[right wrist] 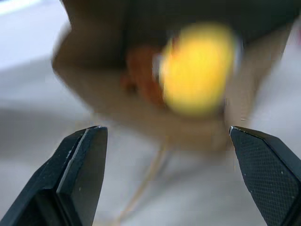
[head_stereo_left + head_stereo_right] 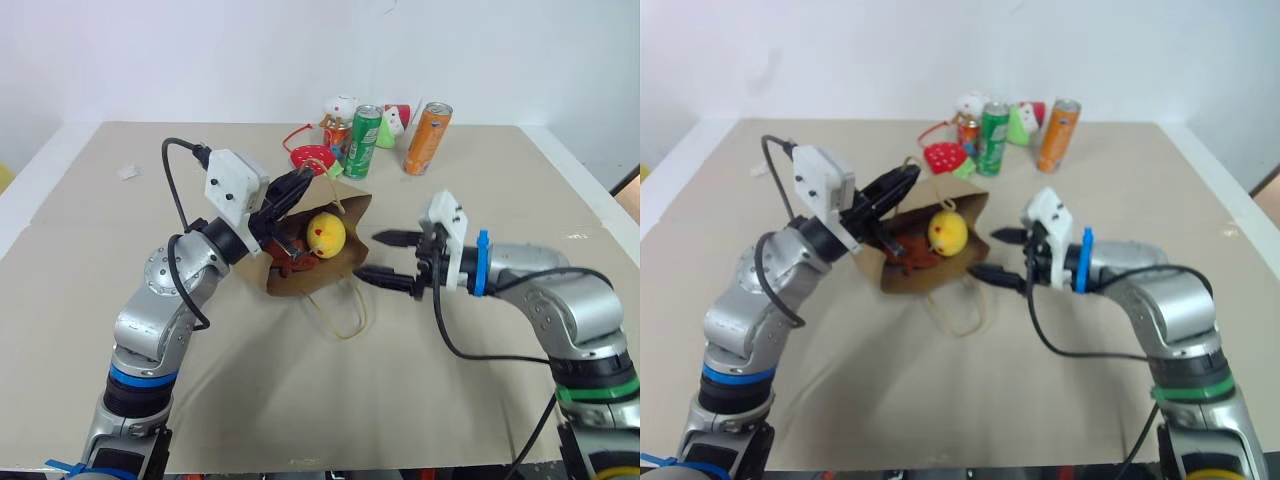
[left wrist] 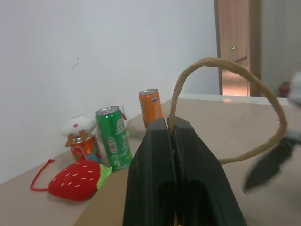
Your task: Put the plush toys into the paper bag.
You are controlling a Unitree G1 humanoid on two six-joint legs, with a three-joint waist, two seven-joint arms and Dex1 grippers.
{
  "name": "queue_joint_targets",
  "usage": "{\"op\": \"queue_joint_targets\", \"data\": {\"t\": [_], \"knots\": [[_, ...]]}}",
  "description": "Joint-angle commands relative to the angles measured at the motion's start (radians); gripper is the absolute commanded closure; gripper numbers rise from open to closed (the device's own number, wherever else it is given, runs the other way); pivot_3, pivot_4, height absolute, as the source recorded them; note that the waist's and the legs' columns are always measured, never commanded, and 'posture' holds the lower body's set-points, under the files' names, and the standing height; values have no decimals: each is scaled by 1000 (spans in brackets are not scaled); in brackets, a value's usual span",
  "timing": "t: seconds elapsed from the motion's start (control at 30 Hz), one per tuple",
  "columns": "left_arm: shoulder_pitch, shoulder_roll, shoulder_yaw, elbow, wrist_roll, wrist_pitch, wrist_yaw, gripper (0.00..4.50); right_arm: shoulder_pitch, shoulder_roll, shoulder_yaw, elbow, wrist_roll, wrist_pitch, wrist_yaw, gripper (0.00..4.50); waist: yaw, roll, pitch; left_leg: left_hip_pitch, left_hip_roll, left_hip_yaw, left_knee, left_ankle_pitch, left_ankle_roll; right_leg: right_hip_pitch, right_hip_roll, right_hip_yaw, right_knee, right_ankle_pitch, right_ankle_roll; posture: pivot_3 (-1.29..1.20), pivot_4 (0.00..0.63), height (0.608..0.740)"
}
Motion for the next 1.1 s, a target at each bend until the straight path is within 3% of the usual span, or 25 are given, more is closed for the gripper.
{"op": "queue_joint_targets", "data": {"t": [0.03,0.27,0.4,0.43,0.47,0.5,0.53,0.57,0.67,0.83,1.1], "knots": [[-35,-5,2,-10,3,-17,1,4500,27,52,15,-31,-16,24,-89,45,-1,0,0,0,0,0,0,0,0,0,1,0,0,0,0,0,150,740],[-42,-1,8,-3,10,-19,-5,4500,65,162,82,4,-78,13,-182,45,0,0,0,1,1,-1,0,3,-1,0,2,-1,2,2,-1,0,150,740],[-36,2,7,-11,14,-15,-4,4500,69,159,111,38,-123,-19,-177,1218,1,0,0,0,0,-1,1,3,0,0,1,0,2,2,0,0,150,740],[-35,3,7,-12,15,-14,-3,4500,71,154,109,38,-124,-29,-168,1843,1,0,0,0,0,-1,1,3,0,0,0,0,2,2,0,0,150,740],[-35,5,8,-14,15,-13,-3,4500,71,149,106,34,-119,-31,-156,1983,1,0,0,0,0,-1,1,3,0,0,0,0,1,2,0,0,150,740],[-34,6,9,-15,15,-12,-3,4500,73,141,106,30,-118,-33,-144,2646,2,0,0,0,0,0,1,3,0,0,0,0,1,2,0,0,150,740],[-33,8,10,-15,16,-12,-3,4500,75,134,105,27,-117,-39,-132,2743,2,0,0,0,0,-1,1,3,0,0,0,0,1,2,0,0,150,740],[-33,10,10,-15,17,-12,-3,4500,75,132,99,26,-113,-48,-122,3363,2,0,0,0,0,-1,1,2,0,0,0,-1,1,2,0,0,150,740],[-34,11,9,-13,18,-13,-2,4500,65,134,77,28,-101,-69,-106,4269,2,0,0,0,0,-1,1,3,0,0,1,-1,1,2,0,0,150,740],[-41,19,11,-3,17,-21,-13,4500,-27,88,-72,-6,47,-9,-34,4354,1,0,0,0,0,-1,1,3,0,0,1,0,1,2,0,0,150,740],[-100,40,44,65,7,-45,-41,4500,-234,-148,-257,2,262,156,96,4354,3,0,0,0,0,-2,1,2,0,1,1,-1,0,2,0,0,150,740]]}}
